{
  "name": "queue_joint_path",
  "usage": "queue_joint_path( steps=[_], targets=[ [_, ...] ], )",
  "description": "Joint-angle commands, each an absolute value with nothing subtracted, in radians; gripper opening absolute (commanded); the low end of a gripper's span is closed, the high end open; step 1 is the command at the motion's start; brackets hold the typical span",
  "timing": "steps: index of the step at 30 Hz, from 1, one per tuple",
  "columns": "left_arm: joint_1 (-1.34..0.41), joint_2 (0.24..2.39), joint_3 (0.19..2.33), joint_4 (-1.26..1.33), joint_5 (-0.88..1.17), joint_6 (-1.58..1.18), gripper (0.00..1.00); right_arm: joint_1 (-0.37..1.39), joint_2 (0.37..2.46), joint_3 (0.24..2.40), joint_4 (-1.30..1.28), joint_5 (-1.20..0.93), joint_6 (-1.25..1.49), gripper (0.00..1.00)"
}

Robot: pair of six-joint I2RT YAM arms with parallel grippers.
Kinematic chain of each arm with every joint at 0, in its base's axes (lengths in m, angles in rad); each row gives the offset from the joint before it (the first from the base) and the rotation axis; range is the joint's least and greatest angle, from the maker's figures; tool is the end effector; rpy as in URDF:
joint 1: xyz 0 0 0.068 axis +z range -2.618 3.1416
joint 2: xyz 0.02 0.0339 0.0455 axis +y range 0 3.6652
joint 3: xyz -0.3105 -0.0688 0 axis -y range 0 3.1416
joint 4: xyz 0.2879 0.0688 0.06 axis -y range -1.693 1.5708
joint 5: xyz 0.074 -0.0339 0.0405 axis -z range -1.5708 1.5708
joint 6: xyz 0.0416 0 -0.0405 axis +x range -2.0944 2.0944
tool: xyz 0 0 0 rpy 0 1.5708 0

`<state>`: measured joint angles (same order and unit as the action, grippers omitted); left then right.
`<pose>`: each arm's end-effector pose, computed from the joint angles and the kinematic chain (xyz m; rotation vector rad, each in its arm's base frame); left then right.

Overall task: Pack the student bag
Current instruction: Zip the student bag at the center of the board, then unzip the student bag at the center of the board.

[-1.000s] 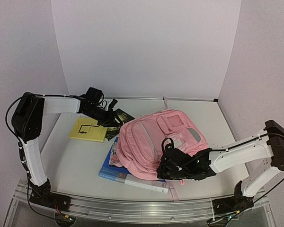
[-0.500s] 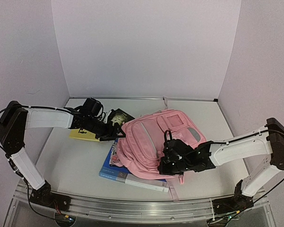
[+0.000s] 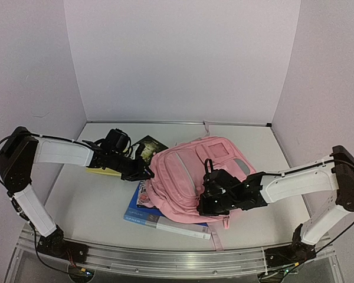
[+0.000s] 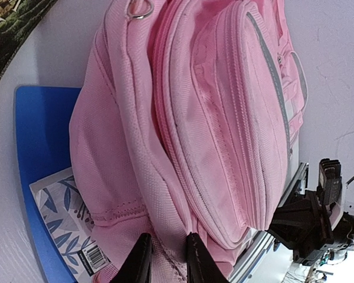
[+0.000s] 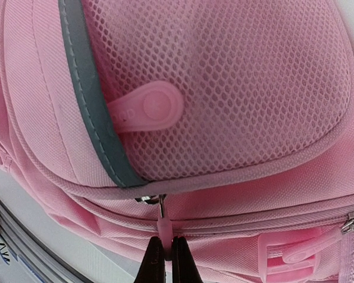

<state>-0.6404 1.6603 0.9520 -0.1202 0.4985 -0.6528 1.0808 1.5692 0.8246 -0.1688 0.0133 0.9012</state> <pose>0.2929 -0.2431 0.1996 0.2420 2.6078 -1.1406 0.1617 0.3019 0.1815 -0.2335 2.6611 0.7525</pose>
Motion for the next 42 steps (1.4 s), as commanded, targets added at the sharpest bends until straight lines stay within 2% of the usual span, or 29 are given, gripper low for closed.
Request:
queue_joint_path(
  steps=[1,4,17,18,21,24,27,30,33,42],
  targets=[
    [-0.645,1.664,0.986,-0.114,0.469,-0.635,0.12,1.013,1.548,0.821,-0.133,0.086,0.897,0.00],
    [-0.634,1.658,0.989,-0.131,0.447,-0.615,0.01,0.974,1.528,0.794,-0.133,0.066,0.886,0.00],
    [-0.483,1.657,1.027,-0.141,0.526,-0.519,0.00,0.861,1.474,0.787,-0.156,0.008,0.771,0.01],
    [-0.483,1.662,1.034,-0.142,0.536,-0.508,0.00,0.861,1.462,0.799,-0.159,-0.011,0.752,0.09],
    [-0.472,1.680,1.065,-0.170,0.542,-0.477,0.00,0.861,1.414,0.832,-0.194,-0.035,0.687,0.48],
    [-0.440,1.695,1.090,-0.181,0.546,-0.457,0.00,0.861,1.375,0.857,-0.262,-0.003,0.654,0.57],
    [-0.412,1.707,1.110,-0.180,0.571,-0.452,0.00,0.861,1.367,0.867,-0.323,0.049,0.654,0.57],
    [-0.409,1.719,1.129,-0.178,0.587,-0.445,0.00,0.861,1.376,0.860,-0.339,0.027,0.660,0.52],
    [-0.409,1.732,1.135,-0.175,0.604,-0.448,0.00,0.876,1.378,0.845,-0.307,-0.038,0.663,0.47],
    [-0.408,1.733,1.109,-0.164,0.610,-0.454,0.01,0.941,1.426,0.781,-0.148,-0.139,0.820,0.46]
  ],
)
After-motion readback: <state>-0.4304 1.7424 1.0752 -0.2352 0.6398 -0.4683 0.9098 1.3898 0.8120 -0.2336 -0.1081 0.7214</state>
